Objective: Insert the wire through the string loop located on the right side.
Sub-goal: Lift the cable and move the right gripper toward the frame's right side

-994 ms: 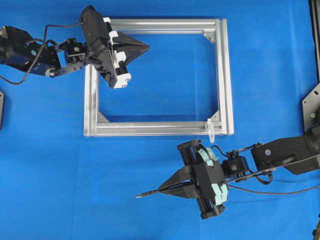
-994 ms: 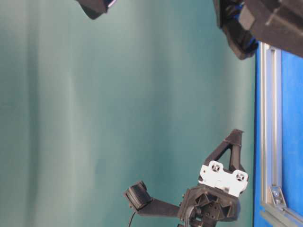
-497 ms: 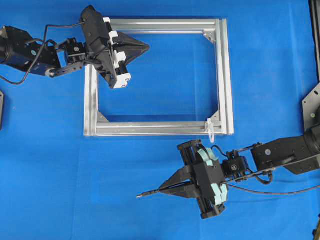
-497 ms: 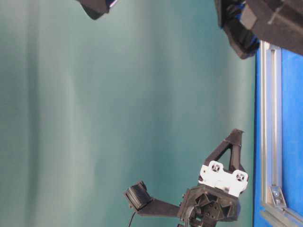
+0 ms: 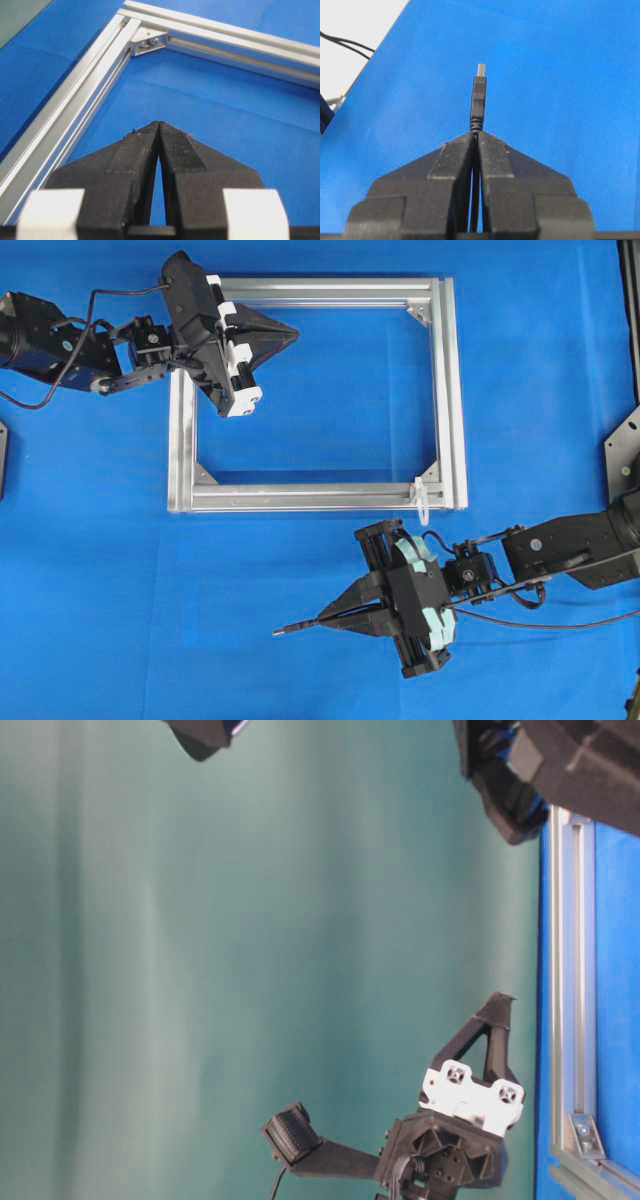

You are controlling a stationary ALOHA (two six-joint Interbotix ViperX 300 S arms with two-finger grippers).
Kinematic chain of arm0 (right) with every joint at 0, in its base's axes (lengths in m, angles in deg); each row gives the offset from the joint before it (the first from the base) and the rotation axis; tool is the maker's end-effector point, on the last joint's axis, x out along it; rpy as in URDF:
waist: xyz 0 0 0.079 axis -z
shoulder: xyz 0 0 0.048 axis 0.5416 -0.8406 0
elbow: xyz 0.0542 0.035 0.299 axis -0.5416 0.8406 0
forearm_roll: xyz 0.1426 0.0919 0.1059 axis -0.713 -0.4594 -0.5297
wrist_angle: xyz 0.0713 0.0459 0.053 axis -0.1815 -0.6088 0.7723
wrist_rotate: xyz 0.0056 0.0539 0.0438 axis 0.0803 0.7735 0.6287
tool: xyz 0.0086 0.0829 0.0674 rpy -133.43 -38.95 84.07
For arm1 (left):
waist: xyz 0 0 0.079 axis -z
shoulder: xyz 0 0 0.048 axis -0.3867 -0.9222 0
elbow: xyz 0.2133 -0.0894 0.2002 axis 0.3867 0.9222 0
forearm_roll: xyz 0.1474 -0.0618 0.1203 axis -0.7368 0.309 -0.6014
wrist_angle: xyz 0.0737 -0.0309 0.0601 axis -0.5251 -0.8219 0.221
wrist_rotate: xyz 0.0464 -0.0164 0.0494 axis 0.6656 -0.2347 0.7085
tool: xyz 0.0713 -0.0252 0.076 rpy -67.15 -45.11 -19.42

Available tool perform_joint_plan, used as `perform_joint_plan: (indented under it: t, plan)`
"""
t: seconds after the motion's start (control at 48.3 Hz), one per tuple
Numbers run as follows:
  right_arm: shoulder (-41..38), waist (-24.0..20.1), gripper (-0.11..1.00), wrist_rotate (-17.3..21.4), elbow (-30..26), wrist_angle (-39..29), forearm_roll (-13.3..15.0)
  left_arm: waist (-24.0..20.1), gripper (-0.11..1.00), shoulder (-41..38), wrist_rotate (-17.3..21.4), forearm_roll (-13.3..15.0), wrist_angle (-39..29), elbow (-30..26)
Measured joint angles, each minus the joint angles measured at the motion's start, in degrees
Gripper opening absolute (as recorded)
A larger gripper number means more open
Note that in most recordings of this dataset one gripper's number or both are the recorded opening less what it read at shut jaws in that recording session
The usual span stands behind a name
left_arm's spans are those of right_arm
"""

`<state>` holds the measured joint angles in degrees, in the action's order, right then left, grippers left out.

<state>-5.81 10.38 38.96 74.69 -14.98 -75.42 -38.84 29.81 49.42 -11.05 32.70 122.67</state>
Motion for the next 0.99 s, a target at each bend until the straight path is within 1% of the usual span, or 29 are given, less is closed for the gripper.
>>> perform_joint_plan:
  t: [0.186,0.269,0.373,0.559,0.725,0.87,0.994]
  plan:
    - [0.09,0.00,-0.04,0.00,0.44,0.00,0.00,0.00,0.00,0.00,0.00,0.00,0.00,0.00]
    - [0.53,0.00,-0.04,0.26,1.76,0.00,0.00,-0.09,0.00,0.00,0.00,0.00,0.00,0.00]
    - [2.46,0.09,-0.04,0.53,4.75,0.09,-0.53,0.00,0.00,0.00,0.00,0.00,0.00,0.00]
    - [7.65,-0.26,-0.04,0.70,12.74,0.62,-3.25,0.00,0.00,0.00,0.00,0.00,0.09,0.00]
    - [14.33,-0.88,-0.04,0.62,20.39,0.70,-4.83,0.00,0.00,0.00,0.00,0.00,0.00,0.00]
    - [21.27,-1.05,-0.04,0.70,26.89,0.53,-5.80,-0.09,0.00,0.00,0.00,0.00,0.00,0.00]
    - [27.60,-1.05,-0.04,0.70,31.38,-0.97,-5.89,0.00,0.00,0.00,0.00,0.00,0.00,0.00]
